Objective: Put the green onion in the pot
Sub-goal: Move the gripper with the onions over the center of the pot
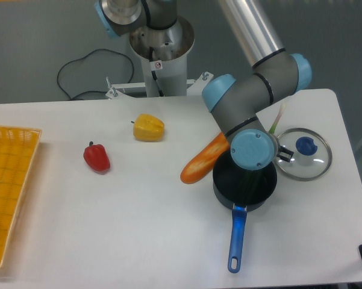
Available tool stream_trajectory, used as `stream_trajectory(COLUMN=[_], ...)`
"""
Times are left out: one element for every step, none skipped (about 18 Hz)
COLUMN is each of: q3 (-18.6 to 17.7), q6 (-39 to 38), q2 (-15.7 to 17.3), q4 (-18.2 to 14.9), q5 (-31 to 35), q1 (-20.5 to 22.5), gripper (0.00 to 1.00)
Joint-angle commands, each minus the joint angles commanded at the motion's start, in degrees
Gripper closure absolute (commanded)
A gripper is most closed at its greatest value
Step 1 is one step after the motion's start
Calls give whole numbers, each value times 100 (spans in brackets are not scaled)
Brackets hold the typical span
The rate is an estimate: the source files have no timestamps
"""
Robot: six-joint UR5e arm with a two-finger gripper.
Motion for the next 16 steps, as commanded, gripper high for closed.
stream_trajectory(q3=[0, 0, 0, -9, -9, -17, -26, -35, -35, -44, -44, -44, -35, -35, -35, -35], q6=[0, -9, 0, 0, 0, 9, 9, 17, 26, 35, 44, 18, 18, 26, 26, 35], q2=[0, 0, 0, 0, 9, 9, 17, 35, 52, 53, 53, 61, 88, 166, 228, 298], q4=[0, 0, 0, 0, 0, -9, -17, -18, -26, -26, -18, 0, 9, 35, 35, 44], q5=[-9, -9, -9, -9, -9, 0, 0, -17, -18, -35, -53, -61, -79, -149, -263, -412], q1=[0, 0, 0, 0, 0, 0, 0, 0, -9, -35, -35, -44, -53, -44, -27, -18], gripper=[73, 73, 73, 73, 73, 73, 73, 72, 66, 48, 32, 0, 0, 0, 0, 0])
